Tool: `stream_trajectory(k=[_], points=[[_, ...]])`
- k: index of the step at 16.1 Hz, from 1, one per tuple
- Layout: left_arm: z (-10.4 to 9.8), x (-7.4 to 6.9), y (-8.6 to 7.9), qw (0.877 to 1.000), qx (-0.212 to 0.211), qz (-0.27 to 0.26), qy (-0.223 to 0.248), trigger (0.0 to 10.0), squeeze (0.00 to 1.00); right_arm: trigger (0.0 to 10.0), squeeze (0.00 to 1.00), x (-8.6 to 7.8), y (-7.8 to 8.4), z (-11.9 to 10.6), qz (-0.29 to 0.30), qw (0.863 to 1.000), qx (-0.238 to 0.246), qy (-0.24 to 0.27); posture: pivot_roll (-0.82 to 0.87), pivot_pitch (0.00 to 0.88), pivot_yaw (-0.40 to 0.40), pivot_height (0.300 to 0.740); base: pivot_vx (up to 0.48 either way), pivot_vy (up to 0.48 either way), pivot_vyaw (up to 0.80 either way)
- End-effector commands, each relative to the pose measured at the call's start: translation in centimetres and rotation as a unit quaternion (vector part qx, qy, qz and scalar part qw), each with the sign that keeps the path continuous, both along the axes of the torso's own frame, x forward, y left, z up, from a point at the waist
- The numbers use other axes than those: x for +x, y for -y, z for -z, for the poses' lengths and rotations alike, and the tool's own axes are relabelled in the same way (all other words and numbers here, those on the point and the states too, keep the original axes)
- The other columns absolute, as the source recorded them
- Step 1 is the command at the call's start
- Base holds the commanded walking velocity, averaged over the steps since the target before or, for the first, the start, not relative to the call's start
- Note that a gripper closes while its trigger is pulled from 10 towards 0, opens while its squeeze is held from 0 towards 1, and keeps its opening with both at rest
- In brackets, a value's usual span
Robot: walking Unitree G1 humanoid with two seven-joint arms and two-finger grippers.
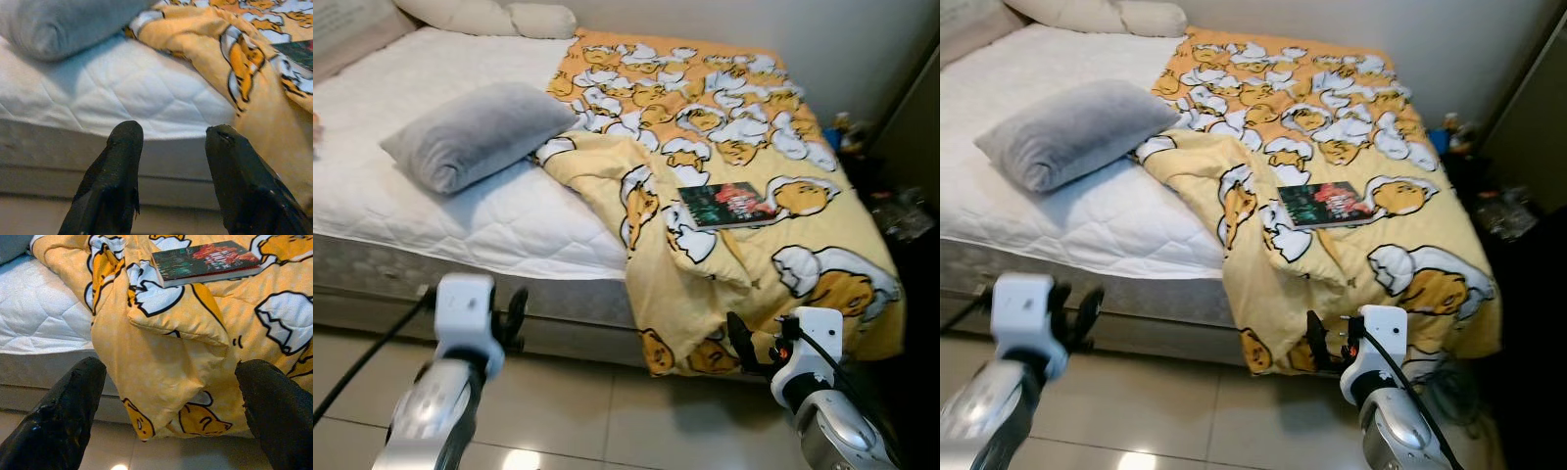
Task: Clean up the room
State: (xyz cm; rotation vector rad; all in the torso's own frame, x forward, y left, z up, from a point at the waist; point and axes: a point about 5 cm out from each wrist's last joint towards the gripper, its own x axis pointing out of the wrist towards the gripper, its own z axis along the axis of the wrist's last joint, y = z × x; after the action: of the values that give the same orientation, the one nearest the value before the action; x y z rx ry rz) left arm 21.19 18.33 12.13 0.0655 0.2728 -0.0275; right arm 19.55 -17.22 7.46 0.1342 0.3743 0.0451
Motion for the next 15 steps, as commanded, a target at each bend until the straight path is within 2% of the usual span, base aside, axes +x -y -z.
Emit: stream_trajectory(k=[1, 2, 3, 5, 7, 8, 9, 10, 11, 15], points=[[-0.1, 0.3, 0.2, 1.0, 0.005, -0.002, 0.004, 10.0, 0.15, 10.0, 1.0, 0.2, 0.8, -0.2, 0.024, 0.998, -0.051, -0.005, -0.07, 0.0, -0.004, 0.74, 0.0, 0.0, 0.0], [-0.6, 0.8, 0.0, 0.999, 0.034, -0.011, 0.022, 10.0, 0.05, 10.0, 0.66, 0.7, 1.0, -0.4, 0.041, 0.998, -0.049, 0.003, -0.07, 0.0, 0.001, 0.74, 0.0, 0.0, 0.0], [-0.9, 1.0, 0.0, 0.998, 0.048, -0.009, 0.032, 10.0, 0.0, 10.0, 0.0, 1.0, 0.8, -0.9, 0.041, 0.999, -0.027, 0.017, -0.07, 0.0, 0.002, 0.74, 0.0, 0.0, 0.0], [-1.2, 1.3, 0.0, 0.998, 0.047, -0.009, 0.049, 10.0, 0.0, 10.0, 0.0, 1.4, 0.6, -1.4, 0.036, 0.999, -0.007, 0.025, -0.07, 0.0, 0.001, 0.74, 0.0, 0.0, 0.0], [-1.1, 1.6, 0.0, 0.998, 0.042, -0.013, 0.036, 10.0, 0.0, 10.0, 0.0, 2.3, 0.6, -2.6, 0.035, 0.996, -0.016, 0.081, -0.07, 0.0, -0.006, 0.74, 0.0, 0.0, 0.0], [-1.0, 1.7, -0.1, 0.999, 0.037, -0.014, 0.029, 10.0, 0.0, 10.0, 0.0, 2.7, 0.7, -2.8, 0.045, 0.993, -0.048, 0.097, -0.07, 0.0, -0.008, 0.74, 0.0, 0.0, 0.0], [-1.1, 1.7, -0.1, 0.999, 0.039, -0.011, 0.033, 10.0, 0.0, 10.0, 0.0, 2.8, 0.5, -2.5, 0.047, 0.995, -0.035, 0.078, -0.07, 0.0, -0.01, 0.74, 0.0, 0.0, 0.0], [-1.2, 1.8, -0.1, 0.998, 0.048, -0.009, 0.038, 10.0, 0.0, 10.0, 0.0, 2.8, 0.2, -2.5, 0.028, 0.997, 0.003, 0.073, -0.07, 0.0, -0.011, 0.74, 0.0, 0.0, 0.0], [-1.2, 1.9, -0.1, 0.998, 0.05, -0.008, 0.04, 10.0, 0.0, 10.0, 0.0, 2.9, 0.1, -2.6, 0.022, 0.997, 0.019, 0.073, -0.07, 0.0, -0.015, 0.74, 0.0, 0.0, 0.0], [-1.7, 2.2, -0.1, 0.998, 0.05, -0.003, 0.047, 10.0, 0.0, 10.0, 0.0, 3.1, -0.4, -2.2, 0.009, 0.997, 0.03, 0.064, -0.06, 0.0, -0.019, 0.74, 0.24, 0.0, 0.0]])
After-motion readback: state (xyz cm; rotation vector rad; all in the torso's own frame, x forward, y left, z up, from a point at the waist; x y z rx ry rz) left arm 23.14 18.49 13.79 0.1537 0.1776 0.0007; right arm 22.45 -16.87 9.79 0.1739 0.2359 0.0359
